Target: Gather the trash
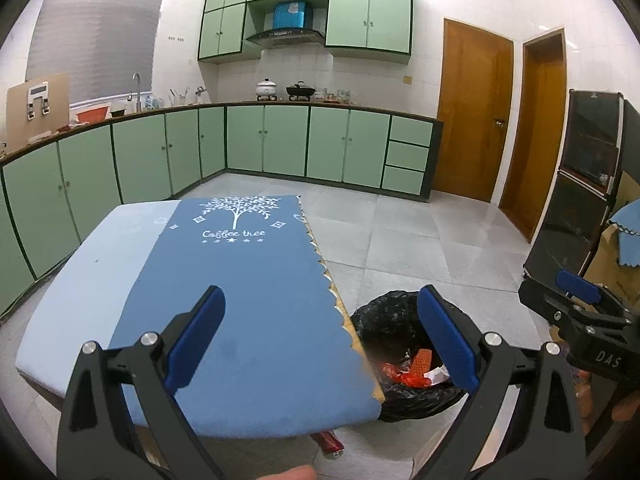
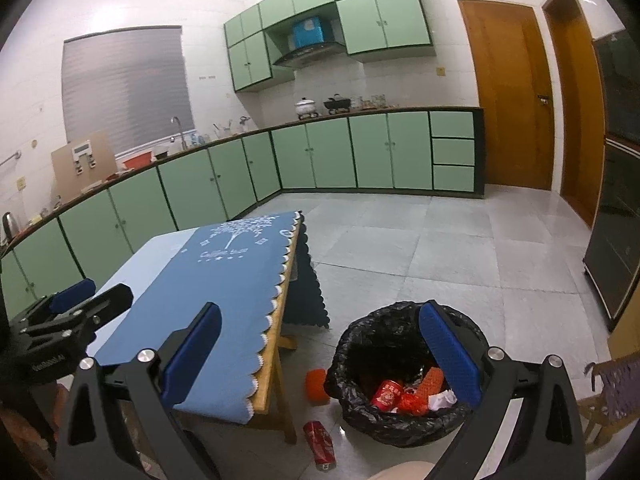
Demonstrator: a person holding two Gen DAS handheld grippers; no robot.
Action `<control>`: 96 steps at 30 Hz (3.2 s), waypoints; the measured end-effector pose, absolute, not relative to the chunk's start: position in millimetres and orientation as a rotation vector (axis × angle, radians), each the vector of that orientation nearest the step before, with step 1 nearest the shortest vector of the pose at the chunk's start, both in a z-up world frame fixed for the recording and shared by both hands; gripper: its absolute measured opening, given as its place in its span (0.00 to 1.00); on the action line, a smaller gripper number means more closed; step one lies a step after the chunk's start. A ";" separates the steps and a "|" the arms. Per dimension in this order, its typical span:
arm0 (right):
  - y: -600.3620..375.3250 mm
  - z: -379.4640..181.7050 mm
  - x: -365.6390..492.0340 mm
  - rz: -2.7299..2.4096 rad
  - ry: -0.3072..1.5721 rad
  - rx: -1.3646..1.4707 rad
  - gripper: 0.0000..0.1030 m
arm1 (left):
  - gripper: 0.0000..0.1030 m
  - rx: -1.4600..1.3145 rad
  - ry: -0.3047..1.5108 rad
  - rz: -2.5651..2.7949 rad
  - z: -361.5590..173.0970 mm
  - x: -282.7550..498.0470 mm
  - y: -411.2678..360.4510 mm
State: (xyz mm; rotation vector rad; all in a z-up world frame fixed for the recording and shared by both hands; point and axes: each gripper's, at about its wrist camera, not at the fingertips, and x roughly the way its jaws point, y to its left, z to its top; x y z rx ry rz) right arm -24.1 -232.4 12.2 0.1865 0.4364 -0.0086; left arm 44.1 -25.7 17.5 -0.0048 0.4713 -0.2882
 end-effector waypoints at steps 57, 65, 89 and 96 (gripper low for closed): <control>-207.9 24.2 -36.1 0.059 0.372 0.142 0.94 | 0.91 -0.002 0.400 -0.239 17.7 16.1 -12.6; -207.0 24.3 -36.1 0.061 0.371 0.144 0.94 | 0.91 -0.001 0.398 -0.236 18.5 15.6 -13.9; -204.5 25.0 -35.1 0.065 0.368 0.143 0.94 | 0.91 -0.003 0.398 -0.234 18.1 15.8 -13.7; -203.5 26.5 -33.7 0.066 0.368 0.142 0.94 | 0.91 -0.002 0.398 -0.235 18.1 15.1 -13.9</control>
